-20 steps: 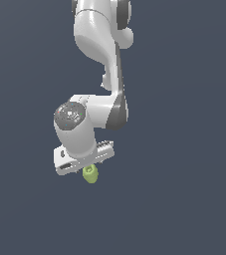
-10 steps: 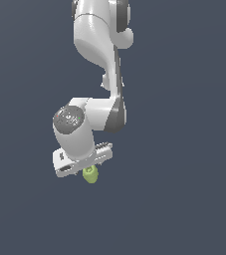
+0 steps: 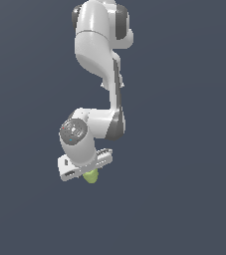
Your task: Pick up the object and move it to a goal position.
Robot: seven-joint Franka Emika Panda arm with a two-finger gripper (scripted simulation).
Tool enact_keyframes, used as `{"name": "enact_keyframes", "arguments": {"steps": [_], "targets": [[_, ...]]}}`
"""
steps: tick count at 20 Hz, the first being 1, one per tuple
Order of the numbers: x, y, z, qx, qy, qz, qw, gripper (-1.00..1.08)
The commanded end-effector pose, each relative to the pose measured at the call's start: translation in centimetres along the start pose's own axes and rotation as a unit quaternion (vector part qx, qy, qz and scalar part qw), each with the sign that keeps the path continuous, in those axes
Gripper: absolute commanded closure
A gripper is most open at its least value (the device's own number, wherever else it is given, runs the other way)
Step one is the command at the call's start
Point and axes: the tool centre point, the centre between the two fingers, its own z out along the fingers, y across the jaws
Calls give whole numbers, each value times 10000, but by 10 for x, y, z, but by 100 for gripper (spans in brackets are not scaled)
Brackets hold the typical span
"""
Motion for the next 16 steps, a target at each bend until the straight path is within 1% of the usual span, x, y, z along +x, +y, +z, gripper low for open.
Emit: {"name": "enact_keyframes", "arguments": {"steps": [1, 4, 5, 16], "targets": [[1, 1, 2, -6, 9, -1, 10000, -92], [2, 1, -1, -6, 9, -1, 10000, -92], [2, 1, -1, -6, 9, -1, 10000, 108], [1, 1, -1, -6, 9, -1, 10000, 108]]}}
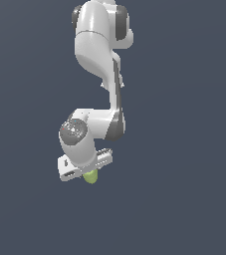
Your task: Pick up the object and move it to a goal position.
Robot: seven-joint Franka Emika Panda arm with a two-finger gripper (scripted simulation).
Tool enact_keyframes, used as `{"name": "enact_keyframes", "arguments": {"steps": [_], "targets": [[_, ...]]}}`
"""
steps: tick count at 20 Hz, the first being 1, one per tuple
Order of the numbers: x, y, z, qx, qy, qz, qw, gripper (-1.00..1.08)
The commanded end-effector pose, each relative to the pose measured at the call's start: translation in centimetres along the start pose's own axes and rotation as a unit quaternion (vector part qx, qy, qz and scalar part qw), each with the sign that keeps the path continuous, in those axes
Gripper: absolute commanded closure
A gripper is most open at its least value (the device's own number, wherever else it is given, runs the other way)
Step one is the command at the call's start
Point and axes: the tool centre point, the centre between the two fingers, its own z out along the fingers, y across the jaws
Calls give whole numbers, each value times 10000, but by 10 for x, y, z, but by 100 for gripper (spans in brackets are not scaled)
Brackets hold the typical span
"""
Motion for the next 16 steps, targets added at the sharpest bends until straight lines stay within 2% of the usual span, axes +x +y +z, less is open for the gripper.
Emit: {"name": "enact_keyframes", "arguments": {"steps": [1, 5, 11, 16], "targets": [[-1, 2, -1, -2, 2, 1, 10000, 108], [-11, 16, -3, -2, 2, 1, 10000, 108], [-36, 50, -7, -2, 2, 1, 10000, 108], [-40, 59, -8, -2, 2, 1, 10000, 108]]}}
